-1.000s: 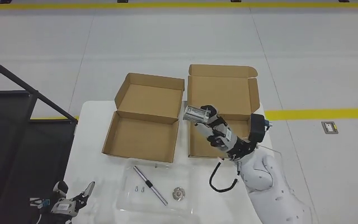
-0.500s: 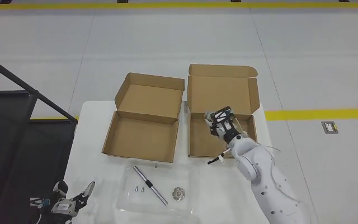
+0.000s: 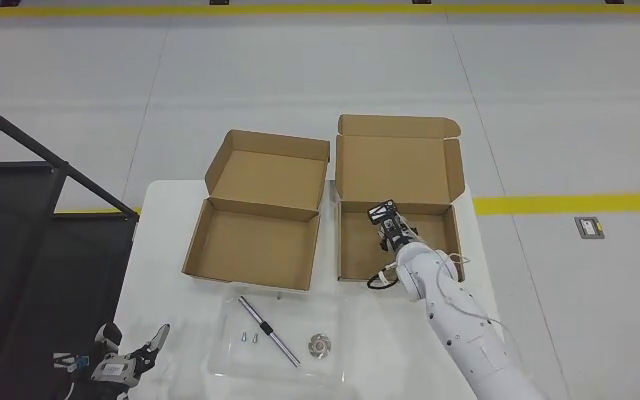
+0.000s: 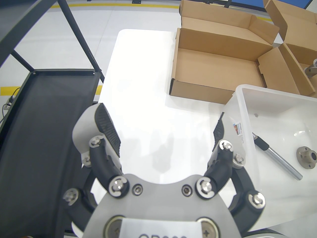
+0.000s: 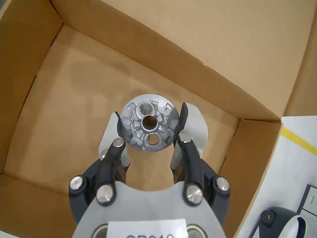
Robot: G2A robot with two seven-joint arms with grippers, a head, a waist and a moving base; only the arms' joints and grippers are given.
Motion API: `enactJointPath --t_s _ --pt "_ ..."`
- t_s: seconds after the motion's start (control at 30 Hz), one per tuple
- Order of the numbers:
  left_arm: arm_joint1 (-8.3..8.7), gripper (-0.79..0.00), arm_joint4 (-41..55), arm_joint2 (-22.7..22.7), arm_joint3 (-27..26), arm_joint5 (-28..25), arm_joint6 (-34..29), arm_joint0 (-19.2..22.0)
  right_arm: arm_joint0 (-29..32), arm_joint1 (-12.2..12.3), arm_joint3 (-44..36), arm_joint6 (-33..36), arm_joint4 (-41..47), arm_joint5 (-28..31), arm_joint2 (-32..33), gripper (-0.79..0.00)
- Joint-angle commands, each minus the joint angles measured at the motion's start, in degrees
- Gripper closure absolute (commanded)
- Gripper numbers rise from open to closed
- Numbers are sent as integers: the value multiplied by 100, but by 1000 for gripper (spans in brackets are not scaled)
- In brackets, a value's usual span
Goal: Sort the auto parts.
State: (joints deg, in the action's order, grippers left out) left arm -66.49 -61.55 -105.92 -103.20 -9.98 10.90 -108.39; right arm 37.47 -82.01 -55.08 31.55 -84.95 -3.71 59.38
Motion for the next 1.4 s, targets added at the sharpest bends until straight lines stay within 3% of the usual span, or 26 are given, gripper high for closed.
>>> enactJointPath --t_s 0.0,0.23,0.43,0.53,0.7,0.8,0.93,1.37 --pt "0 -785 0 0 0 0 0 0 -61 -30 138 -32 51 -4 -26 -785" --pt "0 -785 0 0 0 0 0 0 -47 -57 59 -62 56 -84 23 -785" --pt "0 -785 0 0 0 0 0 0 362 21 -865 -52 -63 7 210 -785" --pt "0 -785 0 0 0 0 0 0 960 122 -2085 -79 -79 564 349 -785" --pt "0 -785 0 0 0 0 0 0 2241 339 -4383 435 -409 2174 356 -785" --pt "0 -785 0 0 0 0 0 0 2693 401 -5052 863 -546 2909 125 -785" --pt "0 -785 0 0 0 0 0 0 2919 435 -5418 1380 -464 3649 -181 -785" --pt "0 -785 0 0 0 0 0 0 2964 444 -5404 1132 -665 3619 -278 -785"
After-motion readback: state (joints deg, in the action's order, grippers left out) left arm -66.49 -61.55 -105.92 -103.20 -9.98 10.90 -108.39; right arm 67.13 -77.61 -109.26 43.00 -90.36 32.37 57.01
